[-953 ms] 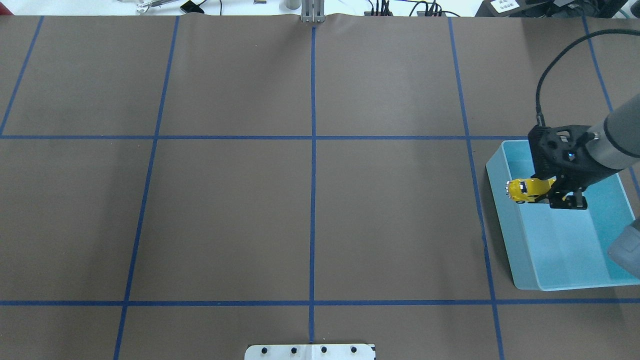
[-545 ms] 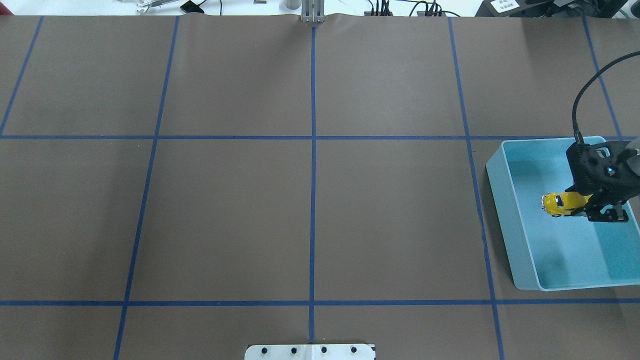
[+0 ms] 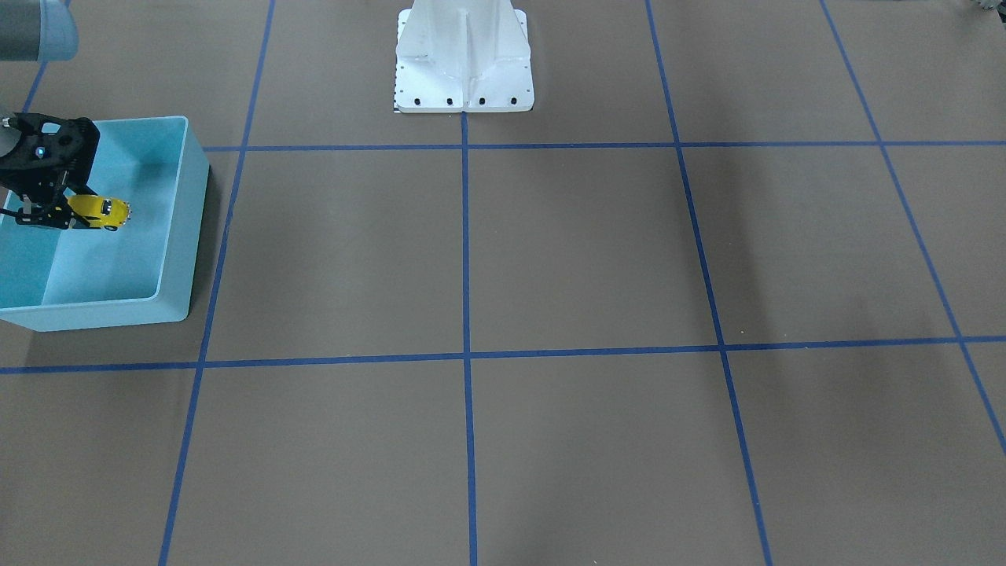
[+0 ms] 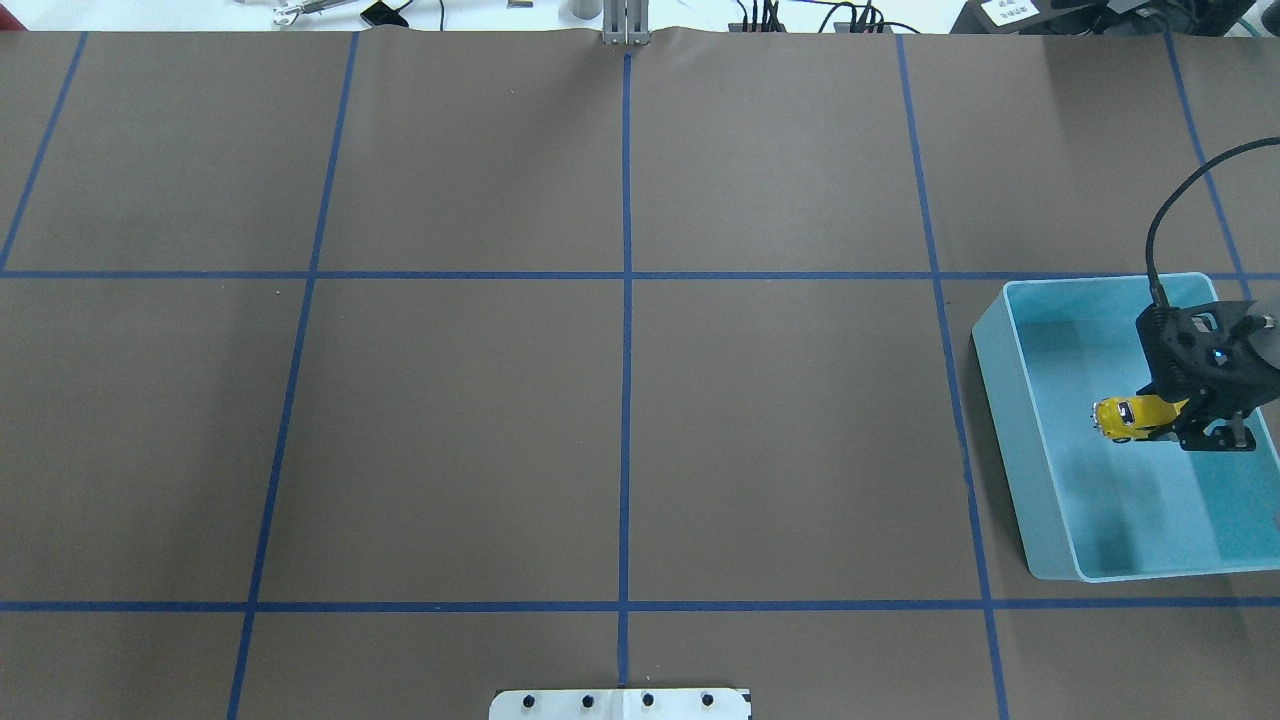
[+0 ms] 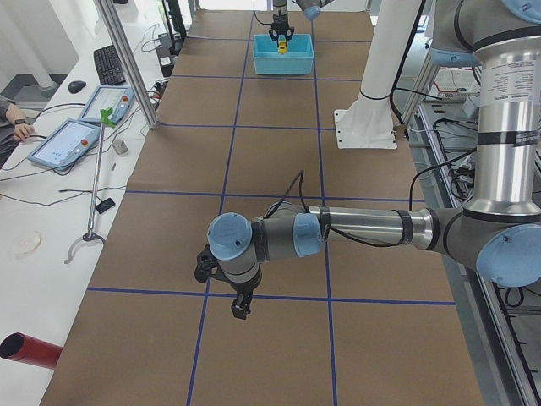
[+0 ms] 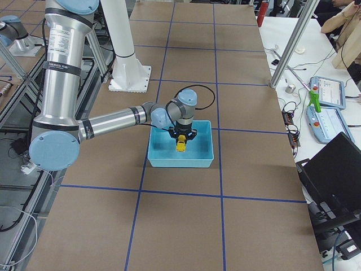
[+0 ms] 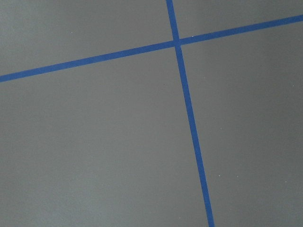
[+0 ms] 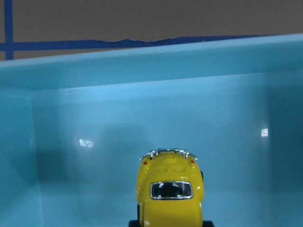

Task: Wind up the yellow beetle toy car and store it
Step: 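Lower the car into the blue bin and open the right gripper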

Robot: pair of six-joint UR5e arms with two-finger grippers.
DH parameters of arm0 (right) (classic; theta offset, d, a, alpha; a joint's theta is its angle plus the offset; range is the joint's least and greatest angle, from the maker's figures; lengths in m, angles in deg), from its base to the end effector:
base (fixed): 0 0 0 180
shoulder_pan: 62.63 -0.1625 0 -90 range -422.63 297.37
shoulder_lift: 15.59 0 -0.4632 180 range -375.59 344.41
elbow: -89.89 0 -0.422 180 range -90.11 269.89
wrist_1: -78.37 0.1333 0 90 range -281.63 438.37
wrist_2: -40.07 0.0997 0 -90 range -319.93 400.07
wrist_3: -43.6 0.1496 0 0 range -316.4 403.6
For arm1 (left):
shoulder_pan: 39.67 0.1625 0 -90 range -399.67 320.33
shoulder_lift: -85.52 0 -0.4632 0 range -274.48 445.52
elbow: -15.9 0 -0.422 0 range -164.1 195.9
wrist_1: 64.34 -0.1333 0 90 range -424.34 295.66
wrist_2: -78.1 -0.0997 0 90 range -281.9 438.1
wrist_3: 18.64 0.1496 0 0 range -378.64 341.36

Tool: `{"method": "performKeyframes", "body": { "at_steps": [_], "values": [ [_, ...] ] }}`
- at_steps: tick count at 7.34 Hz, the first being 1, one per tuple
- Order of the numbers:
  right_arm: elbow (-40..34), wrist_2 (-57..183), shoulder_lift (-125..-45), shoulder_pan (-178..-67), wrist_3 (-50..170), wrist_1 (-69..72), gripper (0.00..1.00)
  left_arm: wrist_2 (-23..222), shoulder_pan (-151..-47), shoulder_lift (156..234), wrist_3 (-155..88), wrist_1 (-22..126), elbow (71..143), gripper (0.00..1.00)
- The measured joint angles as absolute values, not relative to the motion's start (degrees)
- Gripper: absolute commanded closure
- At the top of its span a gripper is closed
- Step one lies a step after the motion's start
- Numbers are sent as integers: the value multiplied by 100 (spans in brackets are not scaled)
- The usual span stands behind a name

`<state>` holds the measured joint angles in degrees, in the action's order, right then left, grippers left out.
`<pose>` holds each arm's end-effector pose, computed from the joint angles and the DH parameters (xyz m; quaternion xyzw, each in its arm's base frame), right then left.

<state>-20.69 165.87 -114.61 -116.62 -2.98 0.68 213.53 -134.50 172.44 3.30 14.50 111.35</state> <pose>-0.2458 -0.4161 0.6060 0.2237 -0.2813 -0.6622 0.6576 -0.0670 -0.4753 0.7266 0.0204 0.3909 0.1076 0.9139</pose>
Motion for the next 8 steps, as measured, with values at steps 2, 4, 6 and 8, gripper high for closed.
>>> {"method": "performKeyframes", "body": {
  "at_steps": [2, 4, 6, 8],
  "values": [
    [-1723, 16600, -11421, -11582, -328, 476, 100, 21354, -13451, 17235, 305, 1528, 11135, 0],
    [-1555, 16624, -11409, -11494, -283, 809, 78, 21354, -13445, 17232, 301, 1613, 11124, 0],
    [-1535, 16626, -11398, -11440, -254, 855, 1, 21354, -13442, 17208, 298, 1721, 11116, 0],
    [-1537, 16628, -11399, -11419, -245, 857, 0, 21354, -13444, 17204, 303, 1738, 11107, 0]
  ]
}}
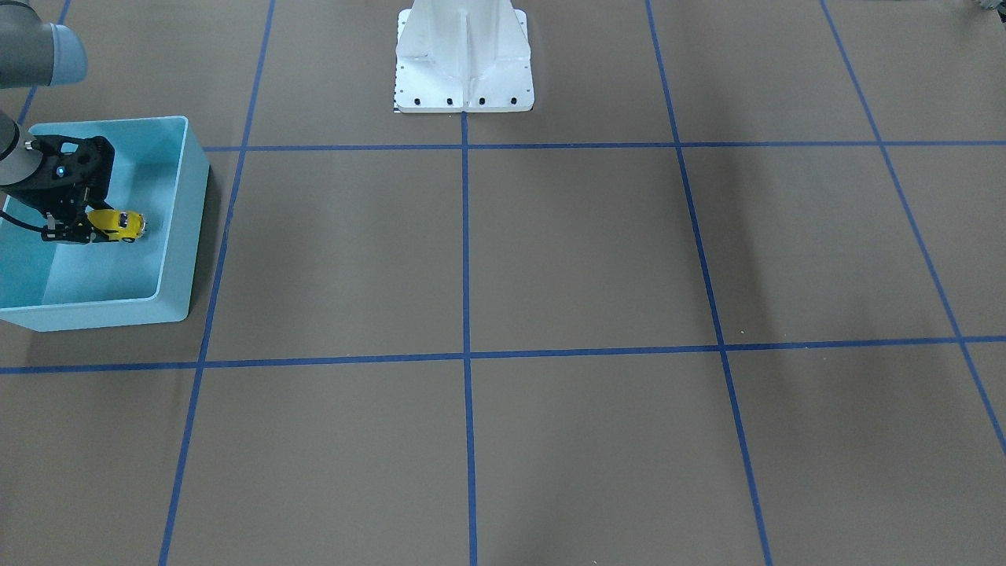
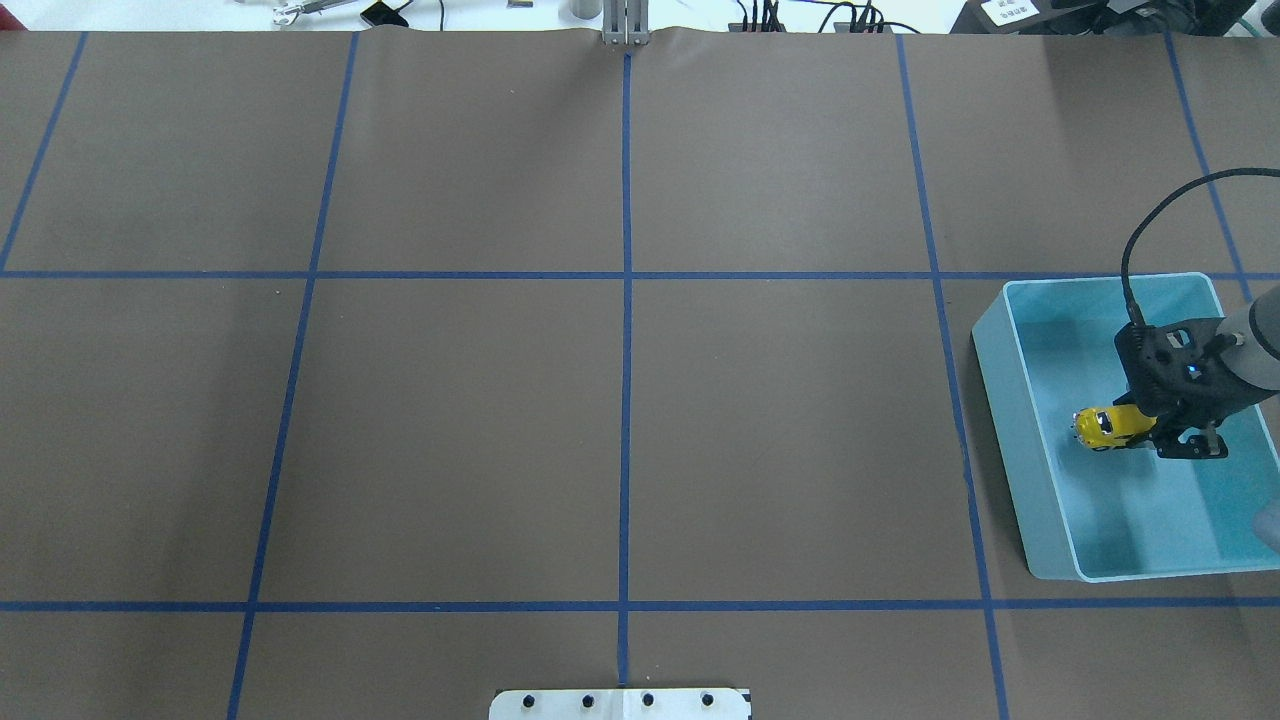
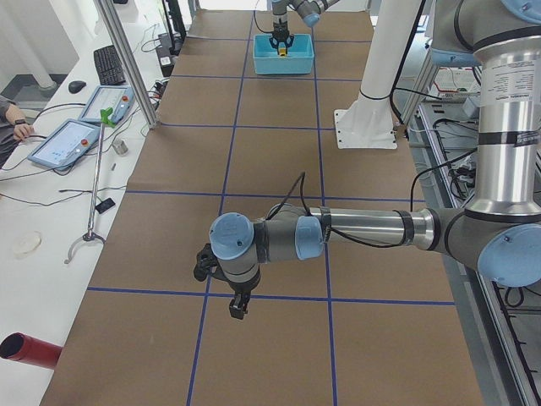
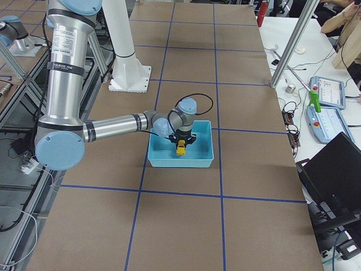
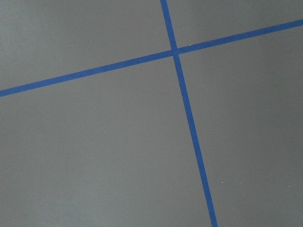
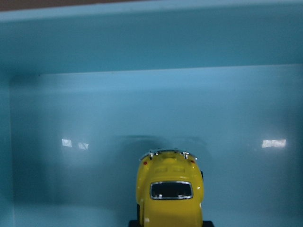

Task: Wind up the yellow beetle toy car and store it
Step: 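Lower the car into the blue bin and open the right gripper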

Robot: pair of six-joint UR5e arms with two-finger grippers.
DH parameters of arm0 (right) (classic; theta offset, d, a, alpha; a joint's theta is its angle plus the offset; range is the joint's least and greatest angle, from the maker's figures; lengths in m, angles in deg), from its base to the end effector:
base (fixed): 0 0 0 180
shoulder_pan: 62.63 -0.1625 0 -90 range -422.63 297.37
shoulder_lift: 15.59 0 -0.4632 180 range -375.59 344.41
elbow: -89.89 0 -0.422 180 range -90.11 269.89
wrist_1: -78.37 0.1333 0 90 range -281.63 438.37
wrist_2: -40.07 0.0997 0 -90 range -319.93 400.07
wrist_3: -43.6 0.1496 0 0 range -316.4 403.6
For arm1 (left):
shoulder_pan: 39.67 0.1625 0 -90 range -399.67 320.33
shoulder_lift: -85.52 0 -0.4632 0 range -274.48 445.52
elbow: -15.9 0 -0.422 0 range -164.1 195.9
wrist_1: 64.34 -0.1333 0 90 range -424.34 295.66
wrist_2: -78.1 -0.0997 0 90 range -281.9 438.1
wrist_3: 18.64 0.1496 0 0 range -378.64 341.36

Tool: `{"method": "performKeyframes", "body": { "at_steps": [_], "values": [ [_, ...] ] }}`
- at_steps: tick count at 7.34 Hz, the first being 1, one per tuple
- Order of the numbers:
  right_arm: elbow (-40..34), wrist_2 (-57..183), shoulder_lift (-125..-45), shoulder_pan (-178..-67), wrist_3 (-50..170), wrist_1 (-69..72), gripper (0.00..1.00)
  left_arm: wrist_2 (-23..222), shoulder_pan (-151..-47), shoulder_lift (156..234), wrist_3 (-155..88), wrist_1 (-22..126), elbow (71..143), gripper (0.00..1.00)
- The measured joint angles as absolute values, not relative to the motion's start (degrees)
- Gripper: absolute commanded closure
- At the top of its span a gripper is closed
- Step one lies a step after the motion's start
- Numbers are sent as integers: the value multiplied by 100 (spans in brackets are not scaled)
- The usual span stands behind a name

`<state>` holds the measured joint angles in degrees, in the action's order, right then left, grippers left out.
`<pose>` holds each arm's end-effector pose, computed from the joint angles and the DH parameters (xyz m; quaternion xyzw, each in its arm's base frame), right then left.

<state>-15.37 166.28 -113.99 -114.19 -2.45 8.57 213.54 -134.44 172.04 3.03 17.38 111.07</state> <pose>-0.2726 -0.4157 0.6325 0.2419 -0.2867 -0.6751 0.6352 -0.0666 -0.4768 0.7281 0.0366 0.3875 0.1134 0.9141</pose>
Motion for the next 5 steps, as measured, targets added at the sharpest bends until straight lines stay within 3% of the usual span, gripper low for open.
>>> {"method": "performKeyframes", "body": {
  "at_steps": [5],
  "values": [
    [-1849, 17009, -11464, -11949, 163, 694, 0, 21348, -13442, 17208, 307, 1749, 11100, 0]
  ]
}}
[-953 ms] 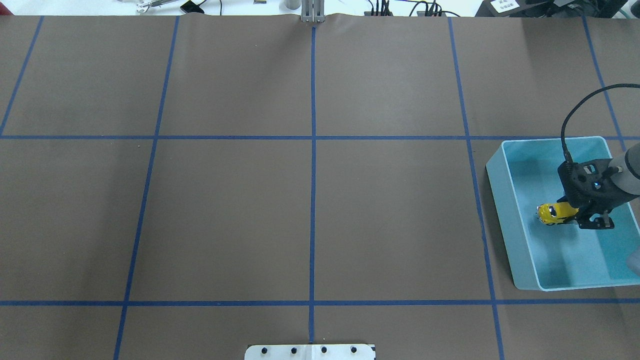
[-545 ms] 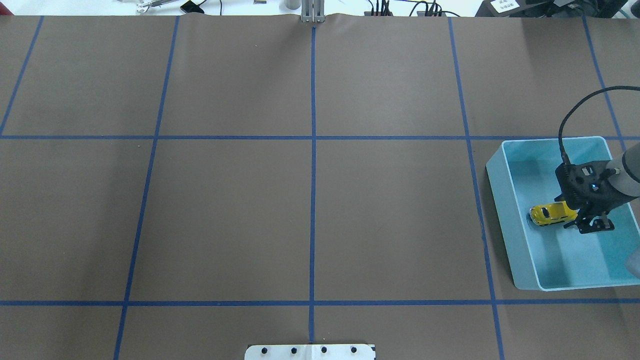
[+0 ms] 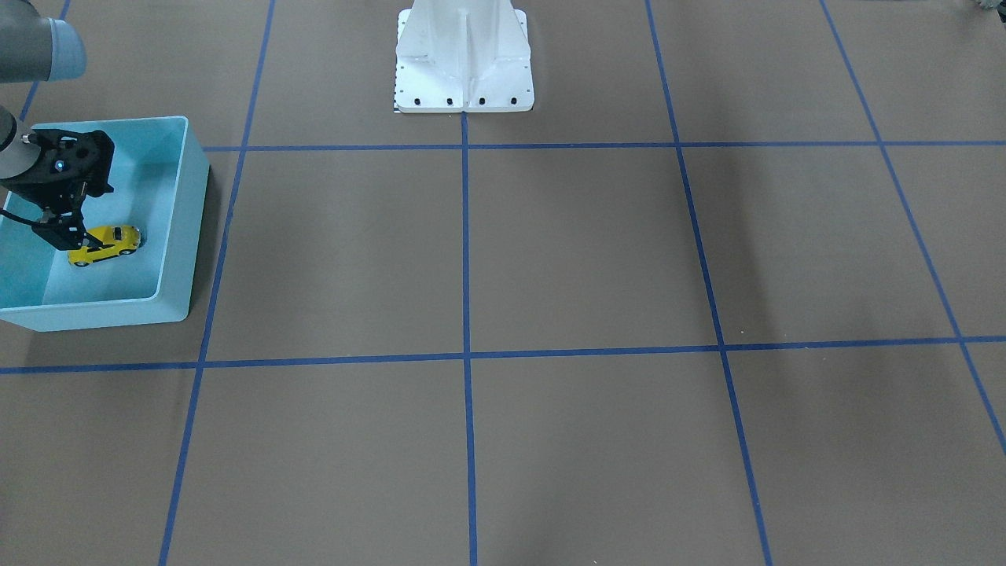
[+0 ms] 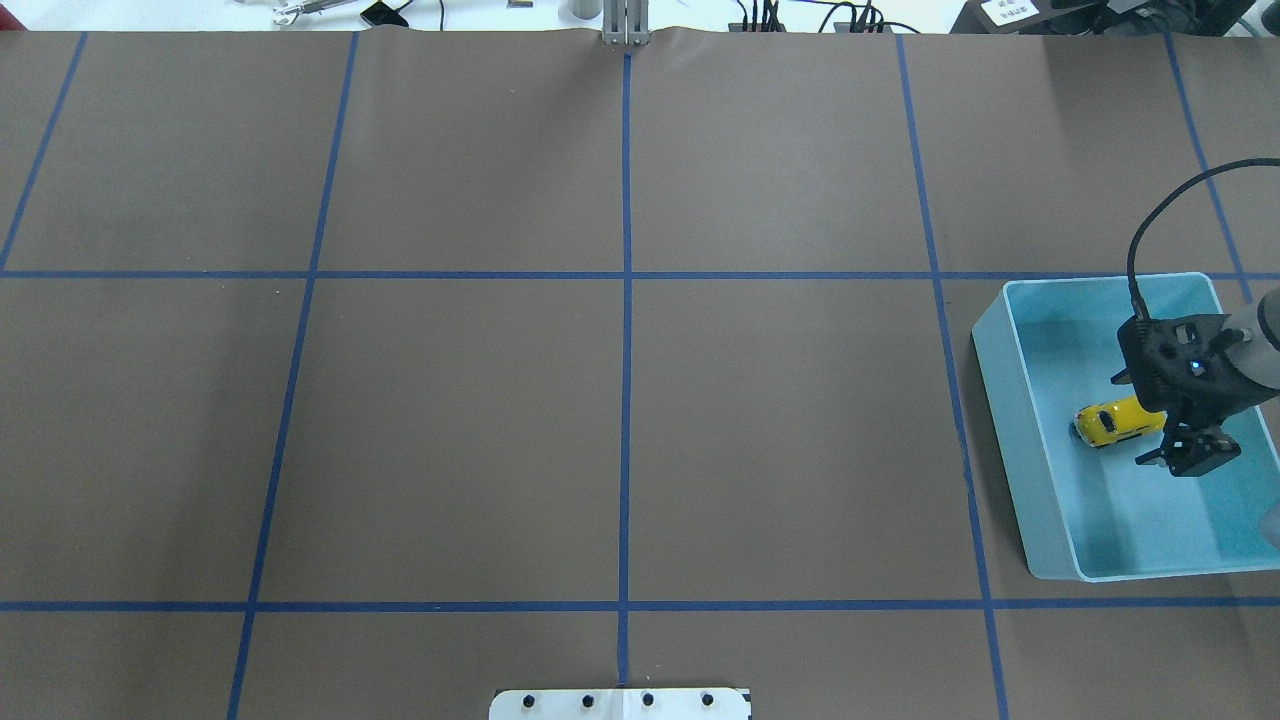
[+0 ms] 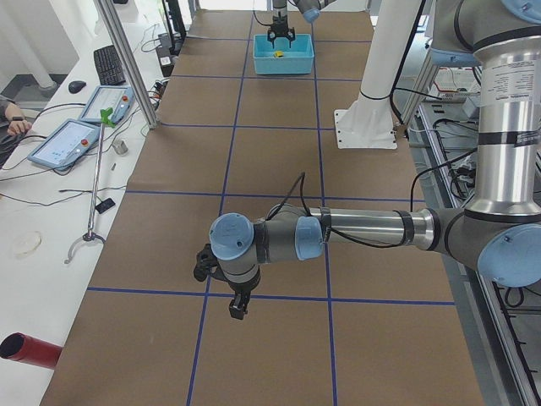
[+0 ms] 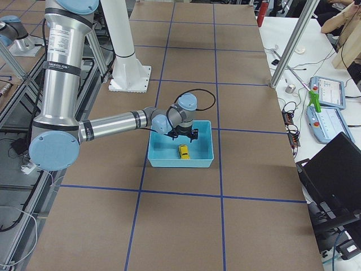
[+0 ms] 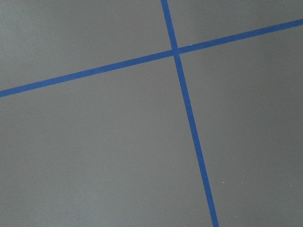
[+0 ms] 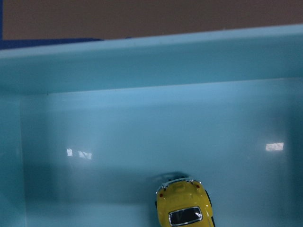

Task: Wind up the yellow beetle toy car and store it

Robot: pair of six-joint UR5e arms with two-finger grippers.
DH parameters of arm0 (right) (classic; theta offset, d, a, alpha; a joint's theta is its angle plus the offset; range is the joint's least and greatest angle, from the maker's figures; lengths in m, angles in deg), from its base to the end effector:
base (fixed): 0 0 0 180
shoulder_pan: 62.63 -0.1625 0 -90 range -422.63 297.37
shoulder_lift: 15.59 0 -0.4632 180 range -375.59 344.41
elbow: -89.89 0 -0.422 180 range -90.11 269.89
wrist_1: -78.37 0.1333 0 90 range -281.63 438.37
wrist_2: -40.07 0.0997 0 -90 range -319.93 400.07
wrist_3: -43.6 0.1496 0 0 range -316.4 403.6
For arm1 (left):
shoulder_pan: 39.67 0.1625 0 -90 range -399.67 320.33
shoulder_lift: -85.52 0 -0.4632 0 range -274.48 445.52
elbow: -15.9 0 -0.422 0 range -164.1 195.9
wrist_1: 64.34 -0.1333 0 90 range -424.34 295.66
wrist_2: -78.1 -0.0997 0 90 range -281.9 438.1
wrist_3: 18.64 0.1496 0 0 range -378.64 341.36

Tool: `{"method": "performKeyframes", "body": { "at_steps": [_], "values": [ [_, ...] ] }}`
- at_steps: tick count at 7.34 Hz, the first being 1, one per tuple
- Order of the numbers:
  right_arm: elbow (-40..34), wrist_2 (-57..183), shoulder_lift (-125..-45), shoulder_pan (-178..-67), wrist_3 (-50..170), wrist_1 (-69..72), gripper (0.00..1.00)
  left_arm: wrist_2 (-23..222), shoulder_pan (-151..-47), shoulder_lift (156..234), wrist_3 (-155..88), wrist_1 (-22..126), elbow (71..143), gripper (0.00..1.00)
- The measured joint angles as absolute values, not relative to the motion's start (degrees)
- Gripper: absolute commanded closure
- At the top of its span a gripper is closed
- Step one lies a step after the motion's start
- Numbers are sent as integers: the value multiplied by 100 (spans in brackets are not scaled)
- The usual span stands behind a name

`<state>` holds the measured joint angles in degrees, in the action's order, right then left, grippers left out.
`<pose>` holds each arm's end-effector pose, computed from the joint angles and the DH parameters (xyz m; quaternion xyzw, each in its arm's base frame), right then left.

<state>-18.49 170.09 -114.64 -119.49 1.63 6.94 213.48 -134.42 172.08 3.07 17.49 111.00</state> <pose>-0.2342 -0.4266 0.6061 0.2514 -0.3137 -0.6212 0.6727 -0.0666 -0.4773 0.7283 0.0371 0.3869 0.1142 0.9143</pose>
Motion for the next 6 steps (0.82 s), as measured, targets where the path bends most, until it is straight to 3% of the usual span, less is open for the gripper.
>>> {"method": "performKeyframes", "body": {
  "at_steps": [6],
  "values": [
    [-1300, 17449, -10888, -14942, 364, -2339, 0, 21345, -13444, 17229, 313, 1749, 11099, 0]
  ]
}}
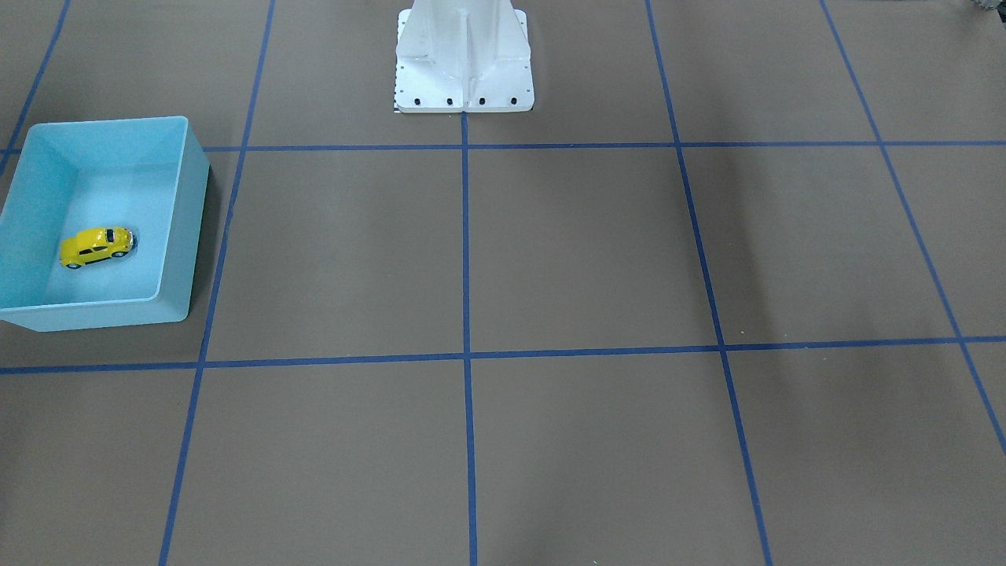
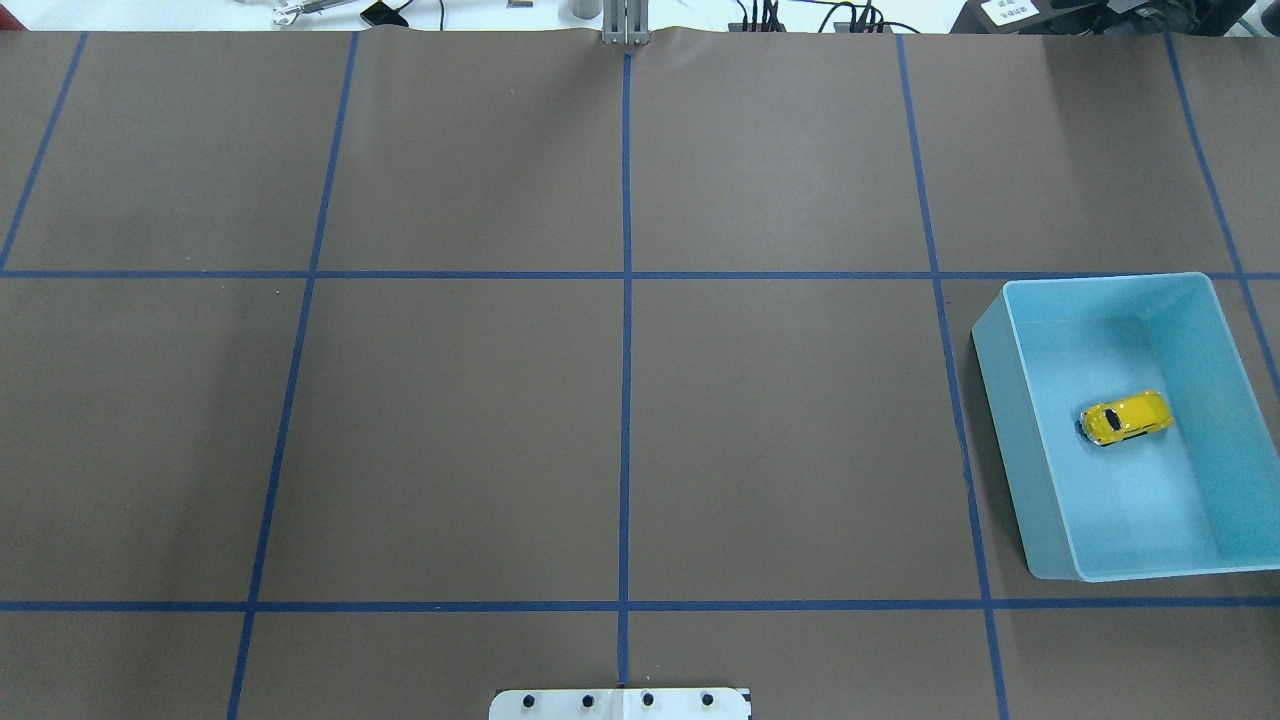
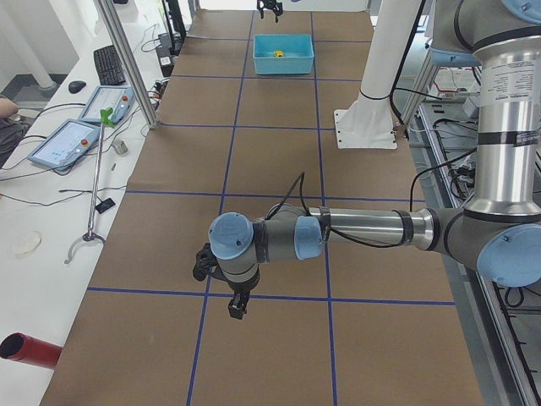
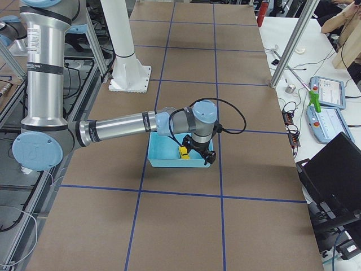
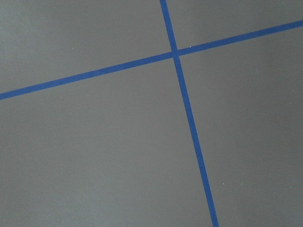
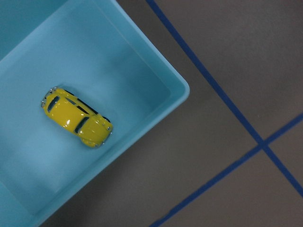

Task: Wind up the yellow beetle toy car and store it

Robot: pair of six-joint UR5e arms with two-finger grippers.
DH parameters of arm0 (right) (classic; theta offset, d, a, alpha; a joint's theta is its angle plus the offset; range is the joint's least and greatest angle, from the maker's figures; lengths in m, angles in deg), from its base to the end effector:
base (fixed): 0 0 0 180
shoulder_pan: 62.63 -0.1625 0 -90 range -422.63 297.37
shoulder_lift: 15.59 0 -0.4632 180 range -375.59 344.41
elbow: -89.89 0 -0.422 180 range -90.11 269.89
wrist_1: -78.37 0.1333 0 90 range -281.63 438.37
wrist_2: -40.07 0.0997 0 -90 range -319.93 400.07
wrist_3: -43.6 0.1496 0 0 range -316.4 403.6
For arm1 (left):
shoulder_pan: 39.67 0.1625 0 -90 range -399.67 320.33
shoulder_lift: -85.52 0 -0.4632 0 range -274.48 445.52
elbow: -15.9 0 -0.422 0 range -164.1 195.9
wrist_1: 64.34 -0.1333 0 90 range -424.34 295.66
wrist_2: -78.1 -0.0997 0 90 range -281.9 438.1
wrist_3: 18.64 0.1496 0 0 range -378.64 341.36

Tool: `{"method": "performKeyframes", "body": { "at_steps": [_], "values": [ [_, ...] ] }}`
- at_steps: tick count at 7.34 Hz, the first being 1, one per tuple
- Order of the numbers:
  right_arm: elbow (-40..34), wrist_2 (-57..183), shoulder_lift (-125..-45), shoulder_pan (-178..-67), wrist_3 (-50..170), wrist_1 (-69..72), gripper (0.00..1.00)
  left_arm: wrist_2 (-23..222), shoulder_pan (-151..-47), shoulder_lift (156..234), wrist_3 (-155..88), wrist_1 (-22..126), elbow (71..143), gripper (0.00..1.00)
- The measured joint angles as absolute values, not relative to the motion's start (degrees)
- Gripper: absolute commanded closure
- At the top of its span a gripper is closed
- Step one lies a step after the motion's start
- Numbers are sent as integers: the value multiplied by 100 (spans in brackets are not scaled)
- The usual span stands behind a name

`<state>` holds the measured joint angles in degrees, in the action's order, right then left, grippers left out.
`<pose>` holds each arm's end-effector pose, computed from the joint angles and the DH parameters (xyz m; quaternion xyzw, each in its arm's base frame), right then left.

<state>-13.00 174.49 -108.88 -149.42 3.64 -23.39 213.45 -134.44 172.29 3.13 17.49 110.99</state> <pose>0.0014 -0.4859 0.6651 0.1026 -0.3642 -0.3339 0.8633 -0.0670 -0.4793 0.7267 0.0389 0.3863 0.1152 0.9143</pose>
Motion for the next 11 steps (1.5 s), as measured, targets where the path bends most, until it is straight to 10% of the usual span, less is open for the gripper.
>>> {"method": "performKeyframes", "body": {
  "at_steps": [11],
  "values": [
    [-155, 17008, -10654, -15709, 4666, -1408, 0, 21301, -13450, 17183, 310, 2030, 11068, 0]
  ]
}}
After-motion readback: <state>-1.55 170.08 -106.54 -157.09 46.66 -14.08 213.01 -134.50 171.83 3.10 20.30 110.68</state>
